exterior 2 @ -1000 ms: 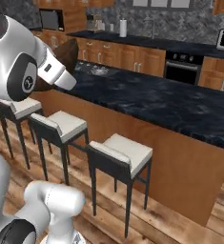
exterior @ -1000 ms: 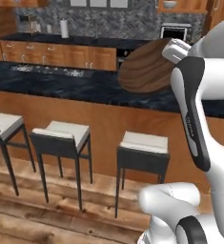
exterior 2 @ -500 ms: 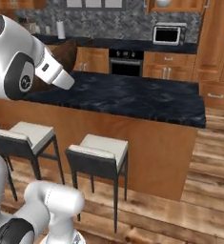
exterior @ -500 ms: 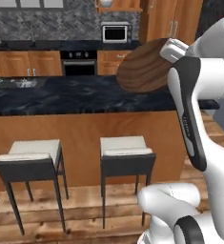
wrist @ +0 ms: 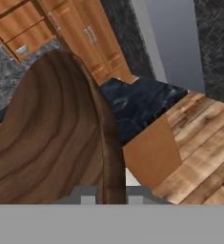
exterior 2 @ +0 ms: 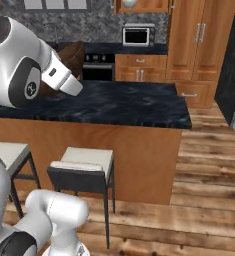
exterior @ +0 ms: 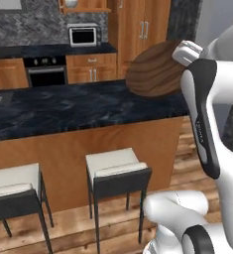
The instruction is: Pick up the bowls from the cabinet and place each bowl in front of a stool on the dining counter.
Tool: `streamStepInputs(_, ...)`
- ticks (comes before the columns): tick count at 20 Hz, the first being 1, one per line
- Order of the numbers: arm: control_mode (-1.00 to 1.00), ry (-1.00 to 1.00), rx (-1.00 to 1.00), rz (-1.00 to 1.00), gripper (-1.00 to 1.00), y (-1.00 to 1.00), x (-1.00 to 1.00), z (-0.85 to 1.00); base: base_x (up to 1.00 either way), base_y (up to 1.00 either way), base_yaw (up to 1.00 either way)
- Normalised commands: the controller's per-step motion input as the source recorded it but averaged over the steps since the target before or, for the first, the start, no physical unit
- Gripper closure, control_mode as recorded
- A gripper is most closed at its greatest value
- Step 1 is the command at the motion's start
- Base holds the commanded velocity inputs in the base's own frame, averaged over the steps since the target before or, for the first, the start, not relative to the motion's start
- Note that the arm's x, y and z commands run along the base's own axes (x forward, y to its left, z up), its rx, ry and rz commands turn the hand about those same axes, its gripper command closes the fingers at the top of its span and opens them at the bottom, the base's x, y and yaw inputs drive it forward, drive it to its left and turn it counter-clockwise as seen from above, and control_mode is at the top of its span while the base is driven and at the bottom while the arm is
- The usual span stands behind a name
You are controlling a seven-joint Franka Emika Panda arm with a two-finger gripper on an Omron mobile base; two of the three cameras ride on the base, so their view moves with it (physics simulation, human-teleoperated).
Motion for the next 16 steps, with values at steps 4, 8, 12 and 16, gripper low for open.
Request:
streamStepInputs(4, 1.00, 0.00, 0.00, 0.00, 1.00, 0.00, 0.00, 0.00, 0.79, 0.54, -0.02)
streamStepInputs(8, 1.00, 0.00, 0.00, 0.00, 1.00, 0.00, 0.00, 0.00, 0.81, 0.32, 0.00)
streamStepInputs(12, 1.00, 0.00, 0.00, 0.00, 1.00, 0.00, 0.00, 0.00, 0.72, 0.02, 0.00)
streamStepInputs(16, 1.00, 0.00, 0.00, 0.00, 1.00, 0.00, 0.00, 0.00, 0.34, 0.00, 0.00)
